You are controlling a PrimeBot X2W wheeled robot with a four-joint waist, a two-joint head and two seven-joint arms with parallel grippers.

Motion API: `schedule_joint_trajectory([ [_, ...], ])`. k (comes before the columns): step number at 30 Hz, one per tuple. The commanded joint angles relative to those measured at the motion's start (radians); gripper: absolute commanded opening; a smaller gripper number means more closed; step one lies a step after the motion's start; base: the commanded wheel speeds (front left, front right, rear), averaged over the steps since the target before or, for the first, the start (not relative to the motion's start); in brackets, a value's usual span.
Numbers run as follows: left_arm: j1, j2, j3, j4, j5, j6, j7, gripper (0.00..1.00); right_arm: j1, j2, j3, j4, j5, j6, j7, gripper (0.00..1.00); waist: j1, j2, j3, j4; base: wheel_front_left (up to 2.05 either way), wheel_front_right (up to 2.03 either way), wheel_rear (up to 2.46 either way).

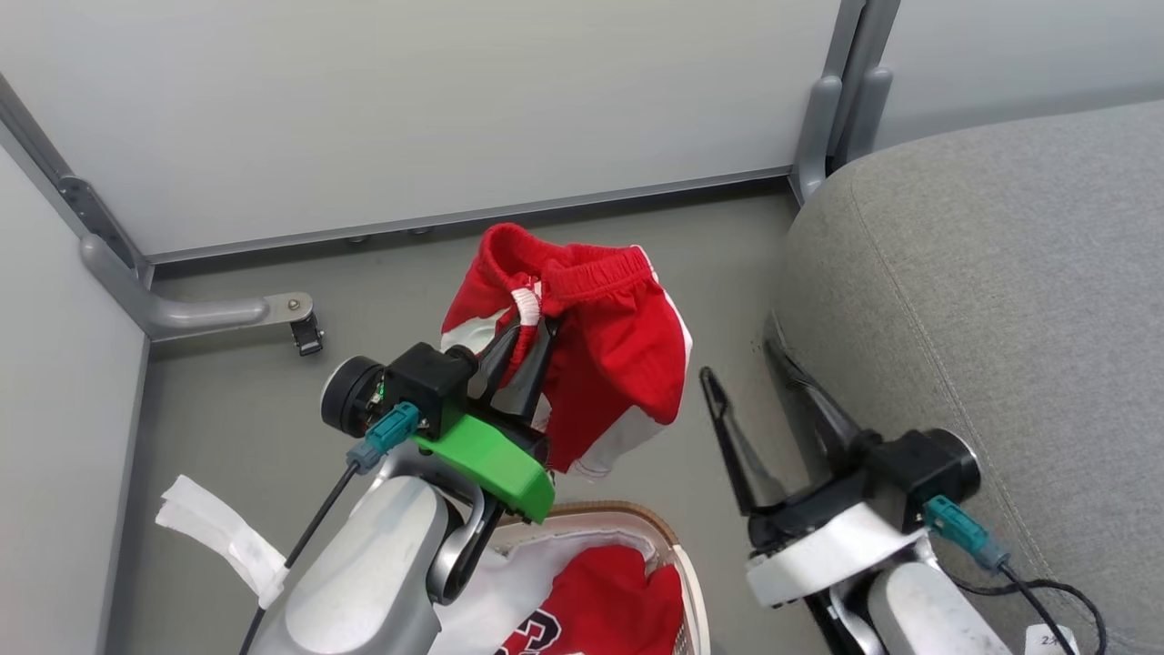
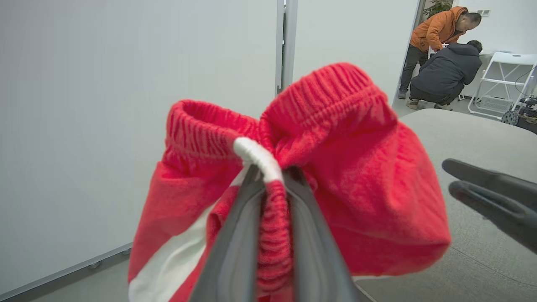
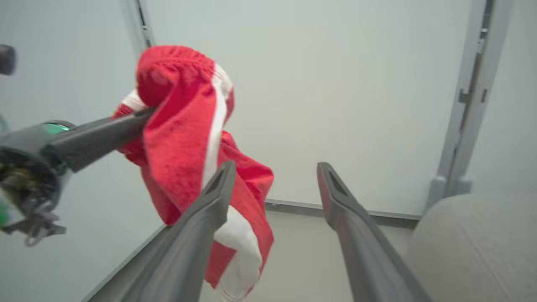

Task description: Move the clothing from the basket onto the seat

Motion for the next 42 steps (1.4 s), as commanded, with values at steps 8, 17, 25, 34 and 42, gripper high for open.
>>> schedule_joint_trajectory([
  [8, 0.015, -0.017, -0.016, 0.001, -0.003, -0.002, -0.001, 0.00, -0.048, -0.006, 0.125, 0.012, -0.066, -0.002, -0.001, 1.00, 0.0001, 0.0000, -0.001, 0.006, 0.00, 0.00, 0.00],
  [17, -0.014, -0.031, -0.082, -0.015, -0.028, -0.002, -0.001, 0.00, -0.170, -0.005, 0.192, 0.209, -0.026, -0.002, -0.001, 1.00, 0.0001, 0.0000, 0.022, 0.063, 0.00, 0.00, 0.00],
  [25, -0.013, -0.035, -0.126, -0.015, -0.045, -0.002, -0.001, 0.00, -0.229, -0.005, 0.211, 0.274, 0.018, -0.002, -0.001, 0.00, 0.0001, 0.0000, 0.028, 0.099, 0.00, 0.00, 0.00],
  [34, 0.023, -0.026, -0.062, -0.025, -0.006, -0.002, 0.000, 1.00, -0.194, -0.005, 0.163, 0.240, 0.022, -0.002, -0.001, 0.00, 0.0001, 0.0000, 0.030, 0.028, 0.00, 0.00, 0.00],
  [42, 0.066, -0.016, -0.048, -0.021, 0.023, -0.002, -0.001, 1.00, -0.146, -0.005, 0.111, 0.188, -0.002, -0.002, -0.001, 0.00, 0.0001, 0.0000, 0.034, -0.176, 0.00, 0.00, 0.00],
])
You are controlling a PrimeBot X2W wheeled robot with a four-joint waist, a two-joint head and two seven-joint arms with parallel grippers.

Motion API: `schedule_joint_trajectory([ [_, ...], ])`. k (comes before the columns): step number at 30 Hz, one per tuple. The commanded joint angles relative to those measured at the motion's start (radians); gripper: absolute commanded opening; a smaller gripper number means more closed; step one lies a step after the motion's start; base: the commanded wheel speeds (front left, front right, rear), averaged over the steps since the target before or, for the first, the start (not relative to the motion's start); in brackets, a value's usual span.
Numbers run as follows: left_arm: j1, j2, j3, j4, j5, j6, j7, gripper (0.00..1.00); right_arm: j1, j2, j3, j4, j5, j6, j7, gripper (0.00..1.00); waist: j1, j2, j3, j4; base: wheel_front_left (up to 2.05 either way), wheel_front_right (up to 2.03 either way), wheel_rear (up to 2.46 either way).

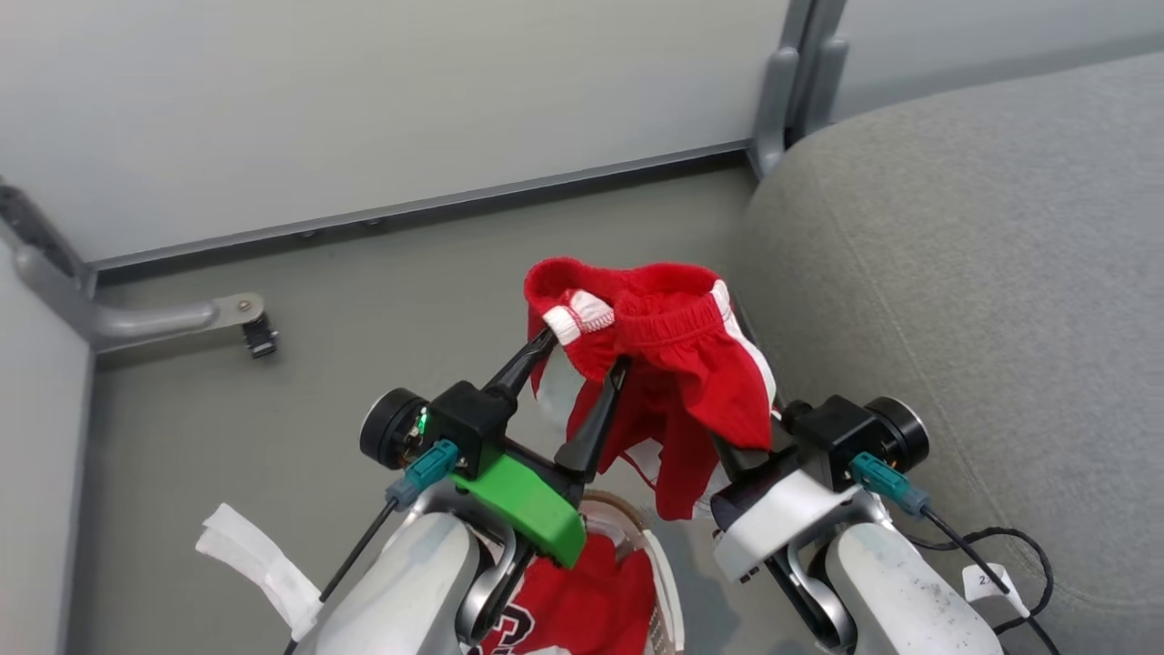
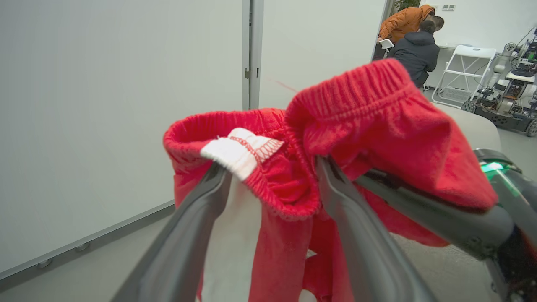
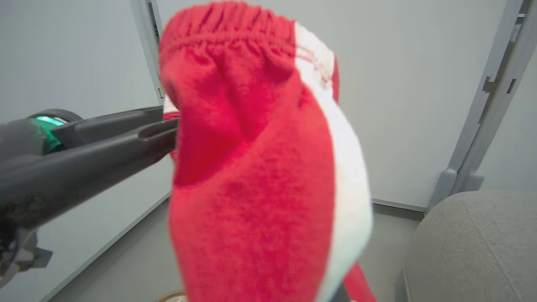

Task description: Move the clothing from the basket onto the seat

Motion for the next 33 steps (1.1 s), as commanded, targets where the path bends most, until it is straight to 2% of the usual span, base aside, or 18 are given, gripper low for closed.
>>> schedule_joint_trajectory([
  [1, 0.022, 0.008, -0.003, 0.005, 0.009, -0.001, -0.001, 1.00, 0.015, -0.004, -0.007, -0.012, -0.005, -0.001, 0.000, 0.00, 0.0000, 0.0000, 0.005, -0.155, 0.00, 0.00, 0.00],
  [9, 0.037, 0.015, -0.020, 0.004, 0.013, -0.001, -0.001, 1.00, 0.050, -0.003, -0.041, -0.058, -0.017, -0.001, 0.000, 0.00, 0.0000, 0.0000, 0.044, -0.365, 0.00, 0.00, 0.00],
  [14, 0.044, 0.022, -0.041, 0.000, 0.003, -0.001, -0.001, 1.00, 0.076, -0.003, -0.081, -0.092, -0.009, -0.001, 0.000, 0.00, 0.0000, 0.0000, 0.066, -0.446, 0.00, 0.00, 0.00],
  [22, 0.012, 0.036, -0.097, 0.008, -0.012, -0.001, -0.001, 1.00, 0.083, -0.002, -0.179, -0.133, -0.045, -0.001, 0.000, 0.00, 0.0000, 0.0000, 0.108, -0.458, 0.00, 0.00, 0.00],
  [27, 0.012, 0.073, -0.094, -0.008, -0.002, -0.001, -0.001, 1.00, -0.027, -0.003, -0.218, -0.102, -0.134, -0.001, 0.000, 0.00, 0.0000, 0.0000, 0.160, -0.450, 0.00, 0.00, 0.00],
  [33, -0.011, 0.134, -0.113, -0.049, 0.035, -0.001, -0.001, 1.00, -0.234, -0.038, -0.332, -0.047, -0.255, -0.001, 0.000, 0.00, 0.0000, 0.0000, 0.264, -0.377, 0.00, 0.00, 0.00],
])
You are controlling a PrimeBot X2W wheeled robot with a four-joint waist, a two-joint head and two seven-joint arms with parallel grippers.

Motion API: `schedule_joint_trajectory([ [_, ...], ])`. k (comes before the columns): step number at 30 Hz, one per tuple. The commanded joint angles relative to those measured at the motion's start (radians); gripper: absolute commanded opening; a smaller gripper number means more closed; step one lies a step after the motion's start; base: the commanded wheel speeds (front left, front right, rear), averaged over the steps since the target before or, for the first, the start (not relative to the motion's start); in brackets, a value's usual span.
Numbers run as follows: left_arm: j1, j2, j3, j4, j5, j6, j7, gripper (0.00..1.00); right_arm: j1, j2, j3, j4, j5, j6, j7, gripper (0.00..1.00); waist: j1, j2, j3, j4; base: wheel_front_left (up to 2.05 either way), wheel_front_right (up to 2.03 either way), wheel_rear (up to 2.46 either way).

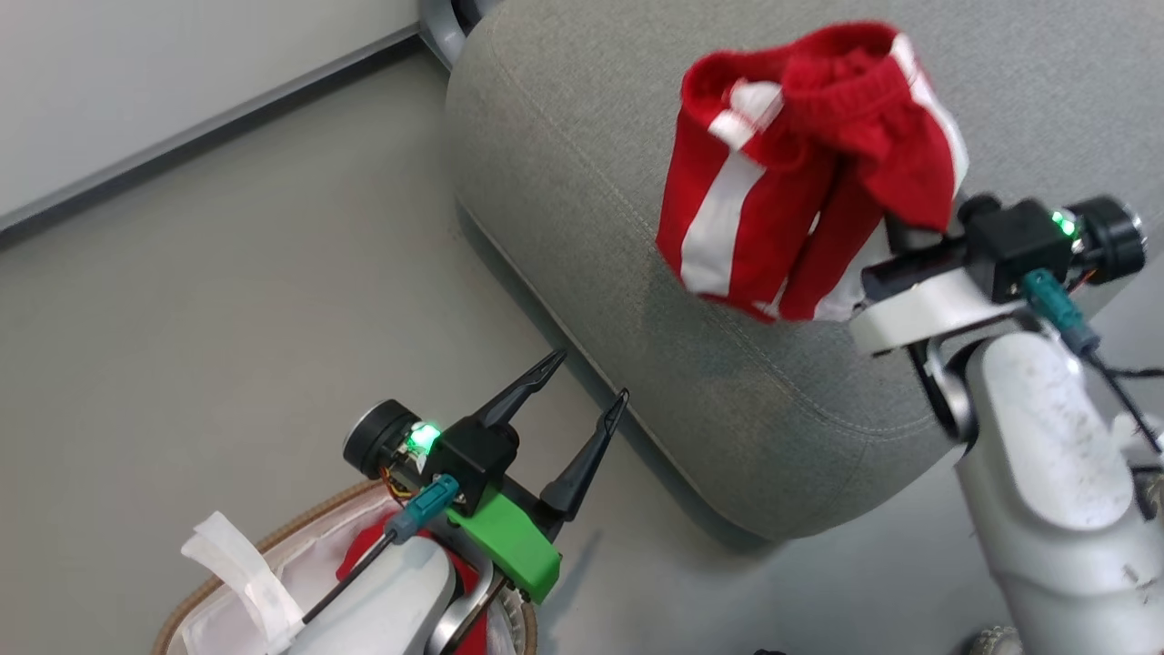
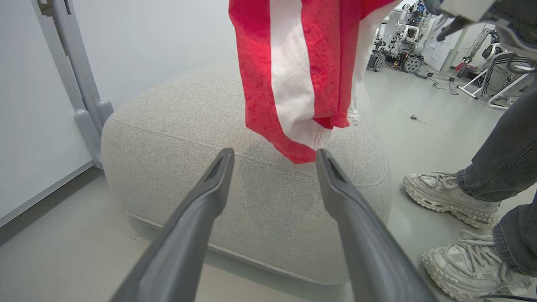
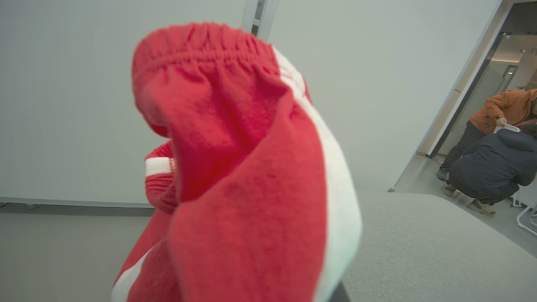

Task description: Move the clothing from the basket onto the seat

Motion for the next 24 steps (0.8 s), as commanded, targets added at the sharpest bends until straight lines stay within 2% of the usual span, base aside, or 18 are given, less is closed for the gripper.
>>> schedule_joint_trajectory([
  [1, -0.020, 0.024, -0.001, -0.010, 0.004, -0.001, -0.001, 1.00, -0.047, -0.013, -0.015, 0.019, -0.020, -0.001, 0.000, 0.00, 0.0000, -0.0001, 0.089, 0.067, 0.00, 0.00, 0.00],
  [8, -0.074, 0.104, -0.018, -0.078, -0.007, -0.001, -0.001, 1.00, -0.301, -0.103, -0.126, 0.150, -0.143, -0.001, 0.008, 0.00, 0.0000, -0.0001, 0.231, 0.161, 0.00, 0.00, 0.00],
  [12, -0.099, 0.144, -0.019, -0.128, -0.008, -0.001, -0.001, 1.00, -0.400, -0.121, -0.239, 0.199, -0.183, -0.001, 0.044, 0.00, 0.0000, -0.0001, 0.304, 0.208, 0.00, 0.00, 0.00],
  [17, -0.127, 0.191, -0.013, -0.176, -0.015, -0.001, 0.000, 1.00, -0.444, -0.136, -0.398, 0.205, -0.241, -0.001, 0.082, 0.00, 0.0000, -0.0001, 0.374, 0.264, 0.00, 0.00, 0.00],
  [23, -0.134, 0.222, 0.004, -0.198, -0.027, -0.001, 0.000, 1.00, -0.387, -0.088, -0.539, 0.247, -0.294, -0.001, 0.068, 0.00, 0.0000, -0.0001, 0.409, 0.293, 0.00, 0.00, 0.00],
  [24, -0.135, 0.225, 0.007, -0.198, -0.029, -0.001, 0.000, 1.00, -0.381, -0.077, -0.565, 0.252, -0.297, -0.002, 0.061, 0.48, 0.0000, -0.0001, 0.411, 0.294, 0.00, 0.00, 0.00],
])
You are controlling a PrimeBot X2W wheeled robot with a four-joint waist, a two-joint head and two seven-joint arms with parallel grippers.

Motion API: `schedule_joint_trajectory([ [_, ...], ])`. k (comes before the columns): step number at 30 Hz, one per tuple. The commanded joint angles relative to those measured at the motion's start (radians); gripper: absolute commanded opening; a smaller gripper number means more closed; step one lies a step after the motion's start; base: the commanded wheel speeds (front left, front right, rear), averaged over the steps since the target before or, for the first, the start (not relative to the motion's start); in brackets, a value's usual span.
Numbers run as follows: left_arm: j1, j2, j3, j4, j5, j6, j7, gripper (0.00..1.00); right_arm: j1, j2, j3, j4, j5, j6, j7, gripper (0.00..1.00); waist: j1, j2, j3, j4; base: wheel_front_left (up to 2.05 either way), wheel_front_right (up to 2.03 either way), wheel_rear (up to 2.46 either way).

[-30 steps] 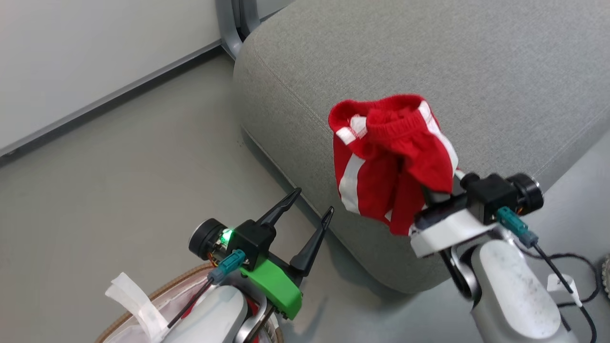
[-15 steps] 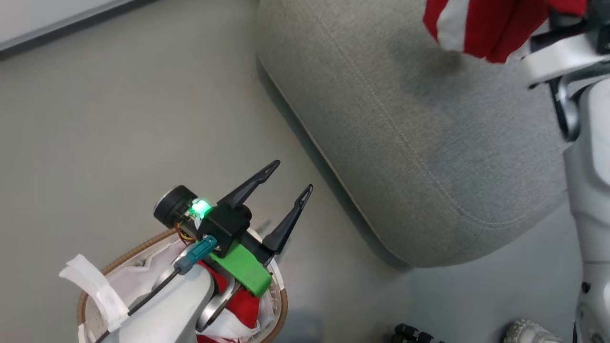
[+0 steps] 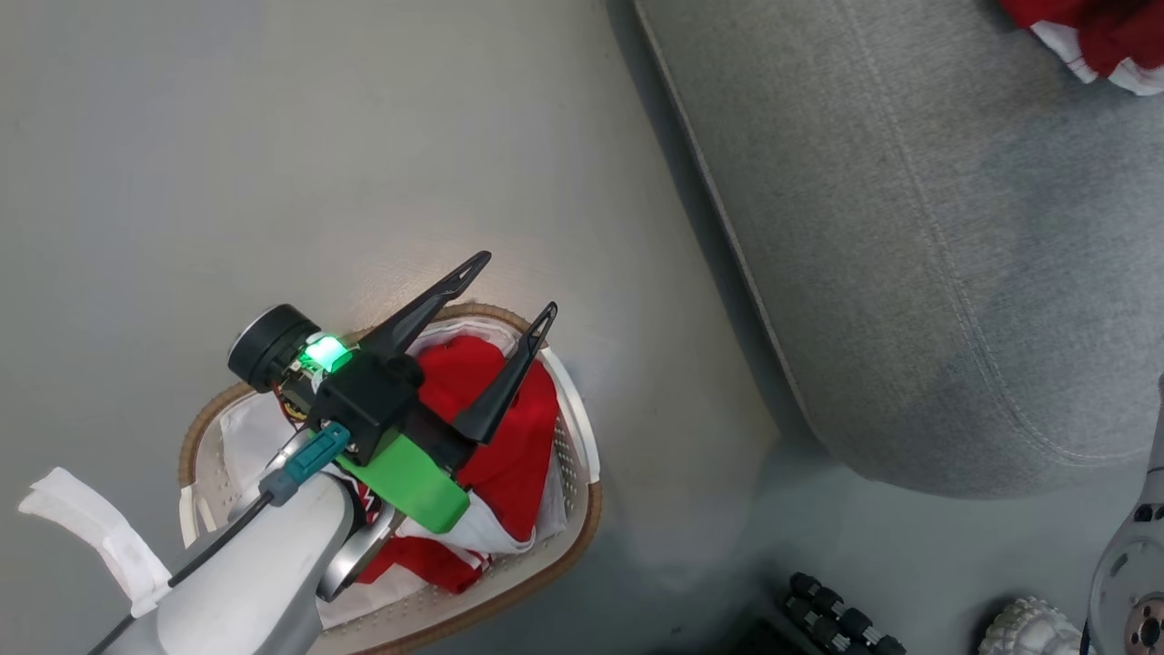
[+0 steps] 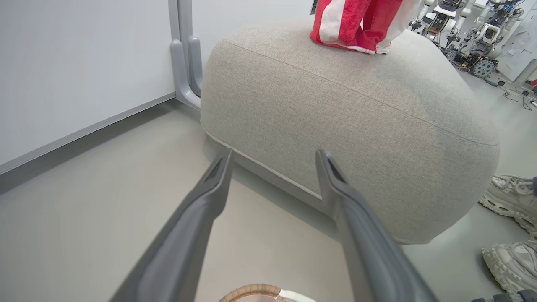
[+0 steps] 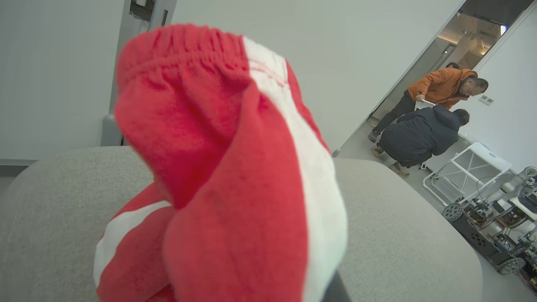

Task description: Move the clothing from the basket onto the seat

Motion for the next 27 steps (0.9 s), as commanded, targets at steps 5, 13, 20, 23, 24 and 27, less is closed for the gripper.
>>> schedule_joint_trajectory([
  [5, -0.009, 0.004, 0.008, 0.012, -0.010, -0.001, 0.000, 1.00, 0.078, 0.051, -0.089, 0.041, -0.027, -0.002, -0.042, 1.00, -0.0003, 0.0000, 0.039, 0.051, 0.00, 0.00, 0.00],
  [13, 0.042, -0.033, 0.014, 0.075, -0.025, -0.001, 0.000, 1.00, 0.227, 0.078, -0.056, 0.019, 0.023, -0.002, -0.067, 1.00, -0.0003, 0.0000, -0.052, 0.034, 0.00, 0.00, 0.00],
  [20, 0.086, -0.081, 0.065, 0.135, -0.031, -0.001, 0.000, 1.00, 0.446, 0.079, 0.039, -0.086, 0.110, -0.002, -0.068, 1.00, -0.0003, 0.0000, -0.152, 0.043, 0.00, 0.00, 0.00],
  [23, 0.114, -0.101, 0.110, 0.159, -0.031, -0.001, 0.000, 1.00, 0.523, 0.087, 0.091, -0.138, 0.145, -0.002, -0.068, 1.00, -0.0003, 0.0000, -0.195, 0.054, 0.00, 0.00, 0.00],
  [24, 0.124, -0.112, 0.128, 0.168, -0.027, -0.001, 0.000, 1.00, 0.543, 0.088, 0.113, -0.156, 0.165, -0.002, -0.068, 1.00, -0.0003, 0.0000, -0.216, 0.060, 0.00, 0.00, 0.00],
  [27, 0.152, -0.134, 0.187, 0.194, -0.021, -0.001, 0.000, 1.00, 0.582, 0.095, 0.188, -0.191, 0.210, -0.002, -0.068, 1.00, -0.0003, 0.0000, -0.262, 0.076, 0.00, 0.00, 0.00],
])
